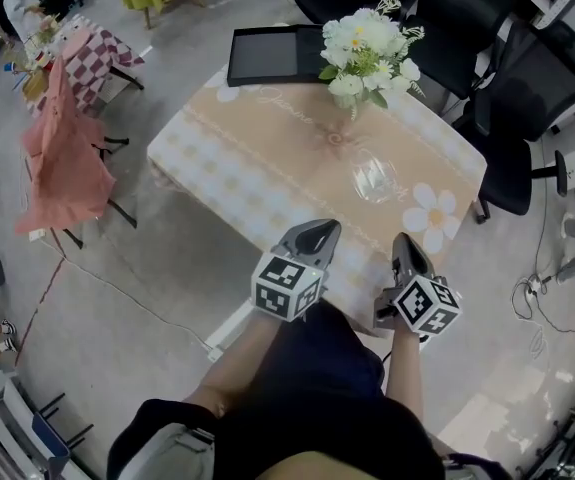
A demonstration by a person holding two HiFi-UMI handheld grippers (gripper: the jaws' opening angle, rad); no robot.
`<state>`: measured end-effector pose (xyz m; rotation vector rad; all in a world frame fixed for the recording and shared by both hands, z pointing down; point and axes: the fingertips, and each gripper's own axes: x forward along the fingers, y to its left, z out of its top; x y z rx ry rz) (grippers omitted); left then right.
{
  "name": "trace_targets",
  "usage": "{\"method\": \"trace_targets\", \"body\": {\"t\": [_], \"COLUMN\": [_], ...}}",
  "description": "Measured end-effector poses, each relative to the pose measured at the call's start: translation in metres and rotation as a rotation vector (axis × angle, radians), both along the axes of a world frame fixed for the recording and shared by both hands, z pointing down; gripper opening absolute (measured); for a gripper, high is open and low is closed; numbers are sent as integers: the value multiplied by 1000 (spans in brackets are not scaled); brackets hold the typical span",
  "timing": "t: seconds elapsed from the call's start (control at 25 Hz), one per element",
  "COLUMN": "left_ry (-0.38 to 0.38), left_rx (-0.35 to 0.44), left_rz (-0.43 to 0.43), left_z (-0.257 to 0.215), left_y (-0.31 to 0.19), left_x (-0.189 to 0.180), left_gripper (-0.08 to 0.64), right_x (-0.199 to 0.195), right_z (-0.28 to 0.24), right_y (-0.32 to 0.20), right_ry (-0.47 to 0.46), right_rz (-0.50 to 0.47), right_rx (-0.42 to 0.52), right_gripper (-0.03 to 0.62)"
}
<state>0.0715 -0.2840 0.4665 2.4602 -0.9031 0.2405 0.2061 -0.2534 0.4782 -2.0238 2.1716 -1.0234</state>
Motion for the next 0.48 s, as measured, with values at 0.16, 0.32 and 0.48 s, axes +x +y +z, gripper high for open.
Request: {"method": "trace_targets", "body": {"t": [0.16, 0.32, 0.48], "left_ry": [-1, -11, -23], "left_rx": [-9, -21, -38], "left_rz": [-20, -30, -30], "left_z": [2, 9, 16], "left_y": [-9, -17, -24], "left_x": [5, 9, 17], "left_gripper": [17, 17, 17], "right_x": [9, 18, 27], "right_z": [8, 14, 18], "right_y": [-13, -28, -44], "right_ry": [6, 12, 17], "right_rz": [-13, -17, -16], "right_rx": [-26, -45, -67], "right_gripper": [5, 5, 5]}}
